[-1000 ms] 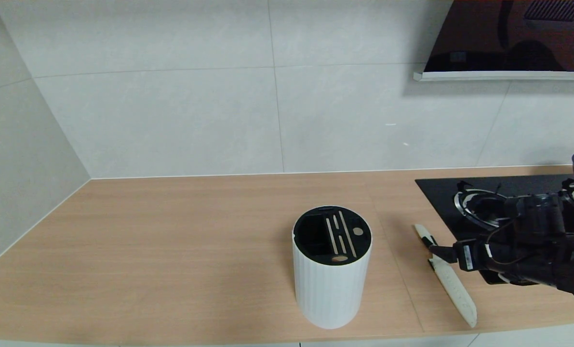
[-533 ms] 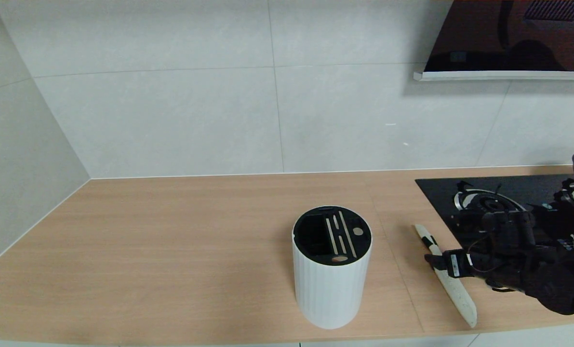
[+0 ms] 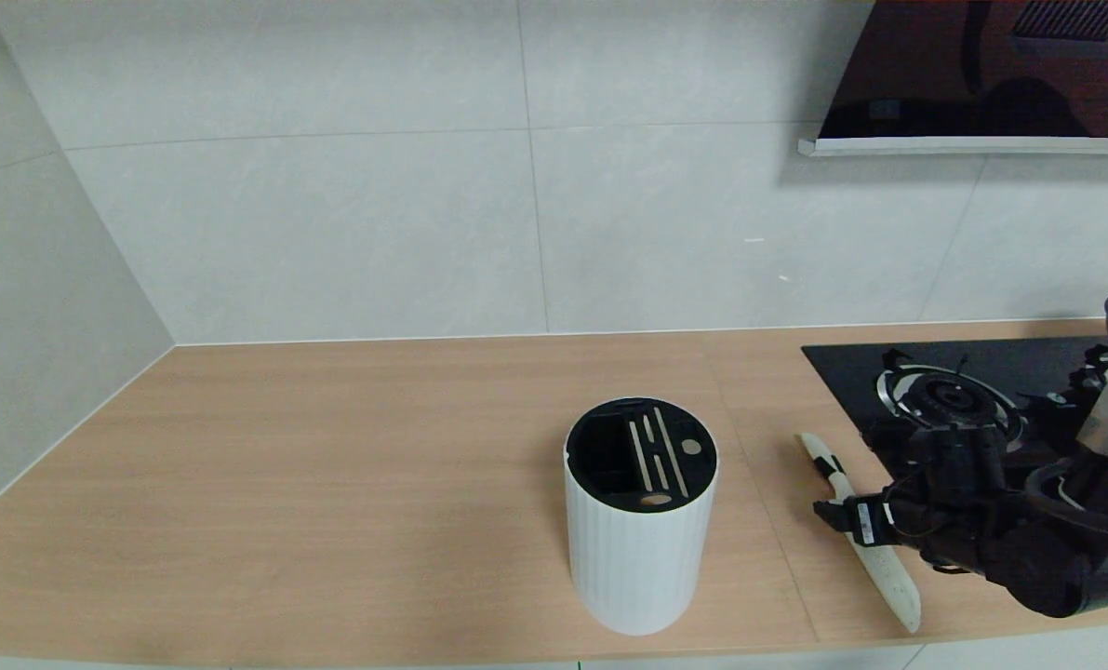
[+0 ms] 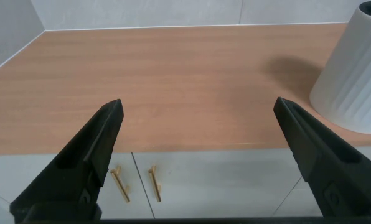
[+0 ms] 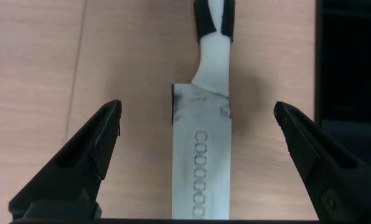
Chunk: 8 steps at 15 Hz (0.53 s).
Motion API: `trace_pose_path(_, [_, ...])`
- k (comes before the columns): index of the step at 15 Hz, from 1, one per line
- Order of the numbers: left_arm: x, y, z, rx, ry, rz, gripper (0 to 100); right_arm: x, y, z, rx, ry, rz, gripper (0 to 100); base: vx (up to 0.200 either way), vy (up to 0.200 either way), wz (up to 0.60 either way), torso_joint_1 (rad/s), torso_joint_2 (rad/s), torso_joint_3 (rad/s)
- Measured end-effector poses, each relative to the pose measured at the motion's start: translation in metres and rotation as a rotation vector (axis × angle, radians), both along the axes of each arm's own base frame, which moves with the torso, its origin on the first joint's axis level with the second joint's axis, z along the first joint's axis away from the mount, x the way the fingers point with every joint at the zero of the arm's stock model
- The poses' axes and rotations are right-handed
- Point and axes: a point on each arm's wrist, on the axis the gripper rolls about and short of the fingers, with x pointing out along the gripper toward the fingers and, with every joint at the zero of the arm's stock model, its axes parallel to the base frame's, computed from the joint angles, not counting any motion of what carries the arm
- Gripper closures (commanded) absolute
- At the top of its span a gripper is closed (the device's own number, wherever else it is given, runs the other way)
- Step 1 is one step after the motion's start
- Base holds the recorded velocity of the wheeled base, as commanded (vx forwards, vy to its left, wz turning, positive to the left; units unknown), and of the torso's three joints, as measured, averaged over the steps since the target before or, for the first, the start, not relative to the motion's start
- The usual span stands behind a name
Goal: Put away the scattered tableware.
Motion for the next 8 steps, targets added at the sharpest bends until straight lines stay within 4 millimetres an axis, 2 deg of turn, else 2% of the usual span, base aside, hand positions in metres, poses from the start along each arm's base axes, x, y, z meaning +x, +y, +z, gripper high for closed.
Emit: trace_pose_path(8, [0.0,0.0,0.0,0.001,0.0,0.0,0,0.009,0.0,-0.022,-0.007,-0.017,-0.039,0,0.0,0.0,0.0,0.0,0.0,0.0])
